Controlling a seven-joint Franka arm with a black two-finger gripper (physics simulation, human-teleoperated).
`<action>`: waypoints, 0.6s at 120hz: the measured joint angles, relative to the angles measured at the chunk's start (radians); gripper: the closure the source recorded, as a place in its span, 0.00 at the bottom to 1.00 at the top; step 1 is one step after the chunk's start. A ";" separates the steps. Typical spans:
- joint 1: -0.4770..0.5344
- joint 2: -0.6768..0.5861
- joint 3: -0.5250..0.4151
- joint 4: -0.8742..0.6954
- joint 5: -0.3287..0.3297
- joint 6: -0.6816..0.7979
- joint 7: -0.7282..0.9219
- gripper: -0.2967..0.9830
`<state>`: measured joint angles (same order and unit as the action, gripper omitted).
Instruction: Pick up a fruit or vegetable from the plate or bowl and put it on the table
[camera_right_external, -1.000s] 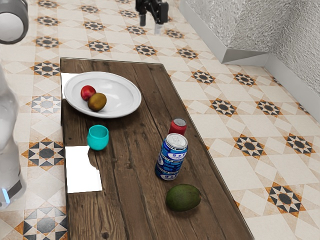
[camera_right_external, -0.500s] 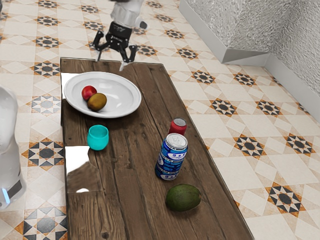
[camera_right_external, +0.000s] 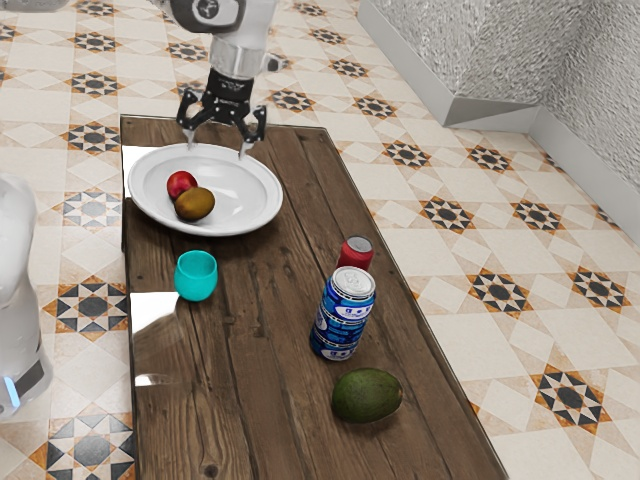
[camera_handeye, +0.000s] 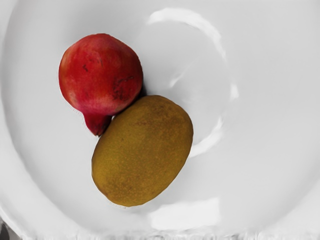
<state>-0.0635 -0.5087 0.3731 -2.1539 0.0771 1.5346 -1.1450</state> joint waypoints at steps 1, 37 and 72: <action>0.000 -0.009 -0.005 -0.011 0.001 0.005 -0.006 0.23; 0.009 -0.004 -0.055 -0.171 0.060 0.220 -0.229 0.23; 0.003 0.013 -0.046 -0.192 0.177 0.262 -0.405 0.24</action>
<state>-0.0607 -0.4958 0.3270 -2.3460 0.2539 1.7962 -1.5500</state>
